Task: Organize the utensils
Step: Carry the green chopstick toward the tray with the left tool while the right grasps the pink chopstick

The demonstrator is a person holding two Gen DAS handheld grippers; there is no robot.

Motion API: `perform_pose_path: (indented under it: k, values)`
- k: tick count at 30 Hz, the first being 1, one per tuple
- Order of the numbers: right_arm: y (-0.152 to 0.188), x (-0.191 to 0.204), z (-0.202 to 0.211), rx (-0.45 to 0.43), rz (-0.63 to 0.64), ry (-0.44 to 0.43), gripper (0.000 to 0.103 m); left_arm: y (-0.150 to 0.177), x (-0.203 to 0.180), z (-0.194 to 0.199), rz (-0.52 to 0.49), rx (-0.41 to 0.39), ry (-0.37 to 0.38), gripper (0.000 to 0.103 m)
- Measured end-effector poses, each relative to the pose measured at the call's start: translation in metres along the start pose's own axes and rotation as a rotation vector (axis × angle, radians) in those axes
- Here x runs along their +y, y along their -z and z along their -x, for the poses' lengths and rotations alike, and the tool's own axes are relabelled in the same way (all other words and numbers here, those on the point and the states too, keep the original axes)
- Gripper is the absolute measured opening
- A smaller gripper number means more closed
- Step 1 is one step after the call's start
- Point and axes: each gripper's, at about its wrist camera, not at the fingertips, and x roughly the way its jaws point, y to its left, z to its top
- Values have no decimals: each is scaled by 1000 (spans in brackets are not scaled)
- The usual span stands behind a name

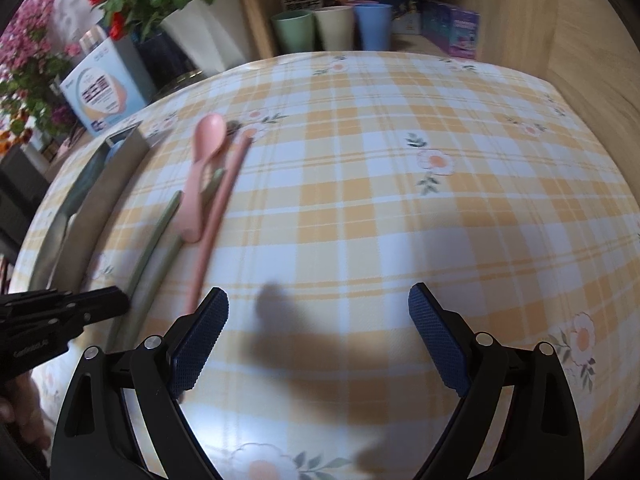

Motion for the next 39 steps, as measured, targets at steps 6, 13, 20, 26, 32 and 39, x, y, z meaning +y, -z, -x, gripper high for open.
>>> perform_pose_path:
  k: [6, 13, 20, 26, 32, 39]
  values:
    - [-12, 33, -7, 18, 65, -73, 57, -3, 14, 31, 47, -85, 13, 5]
    - [-24, 70, -32, 51, 189, -6, 28, -5, 22, 65, 39, -173, 26, 5]
    - [-44, 75, -44, 58, 145, 57, 8, -2, 37, 76, 76, -198, 46, 5]
    - [-54, 73, -51, 60, 95, 99, 8, 2, 47, 85, 100, -209, 57, 5]
    - [-49, 72, -46, 75, 58, 99, 6, 4, 57, 88, 123, -214, 60, 5]
    - [-34, 57, -23, 33, -34, 62, 6, 6, 59, 86, 137, -202, 62, 5]
